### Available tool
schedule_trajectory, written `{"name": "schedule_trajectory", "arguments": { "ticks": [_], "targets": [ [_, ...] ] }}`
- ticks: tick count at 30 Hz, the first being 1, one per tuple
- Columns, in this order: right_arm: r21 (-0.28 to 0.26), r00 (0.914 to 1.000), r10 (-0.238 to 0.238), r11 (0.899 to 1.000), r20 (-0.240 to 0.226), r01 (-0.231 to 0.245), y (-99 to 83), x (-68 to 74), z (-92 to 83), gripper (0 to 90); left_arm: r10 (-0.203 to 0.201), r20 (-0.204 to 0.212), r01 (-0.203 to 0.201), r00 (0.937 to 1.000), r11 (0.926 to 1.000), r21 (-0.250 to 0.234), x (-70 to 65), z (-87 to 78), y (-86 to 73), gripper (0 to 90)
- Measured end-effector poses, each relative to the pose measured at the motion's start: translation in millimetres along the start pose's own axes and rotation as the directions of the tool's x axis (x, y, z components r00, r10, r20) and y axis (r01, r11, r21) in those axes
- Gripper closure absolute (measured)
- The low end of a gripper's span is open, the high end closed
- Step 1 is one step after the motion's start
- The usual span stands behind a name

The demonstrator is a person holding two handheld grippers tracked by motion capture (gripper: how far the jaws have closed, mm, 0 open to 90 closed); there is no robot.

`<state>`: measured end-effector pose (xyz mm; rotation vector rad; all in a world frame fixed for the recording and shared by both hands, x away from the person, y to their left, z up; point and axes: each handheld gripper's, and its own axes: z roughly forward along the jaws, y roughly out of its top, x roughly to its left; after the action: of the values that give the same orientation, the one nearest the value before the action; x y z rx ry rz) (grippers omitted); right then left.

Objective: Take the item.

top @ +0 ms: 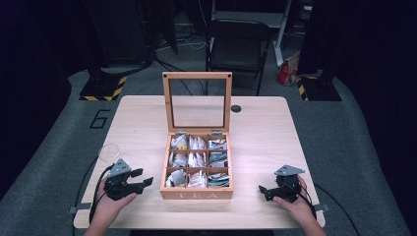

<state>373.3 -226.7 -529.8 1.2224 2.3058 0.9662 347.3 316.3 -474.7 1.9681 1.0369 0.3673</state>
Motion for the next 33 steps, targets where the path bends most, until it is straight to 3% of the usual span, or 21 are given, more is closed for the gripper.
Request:
{"name": "schedule_trajectory", "arguments": {
  "ticks": [19,23,33],
  "targets": [
    [0.0,1.0,0.0,1.0,0.0,0.0,0.0,0.0,0.0,0.0,0.047,0.019,-0.047,0.9987,0.9989,-0.002,-10.1,-5.9,20.8,43.1],
    [0.0,1.0,0.0,1.0,0.0,0.0,0.0,0.0,0.0,0.0,0.04,0.028,-0.039,0.9988,0.9991,-0.014,-11.4,-6.2,26.1,43.1],
    [0.0,1.0,0.0,1.0,0.001,0.0,0.0,0.0,0.0,0.0,0.067,0.042,-0.067,0.9969,0.9977,-0.008,-20.1,1.2,39.1,43.5]
  ]
}}
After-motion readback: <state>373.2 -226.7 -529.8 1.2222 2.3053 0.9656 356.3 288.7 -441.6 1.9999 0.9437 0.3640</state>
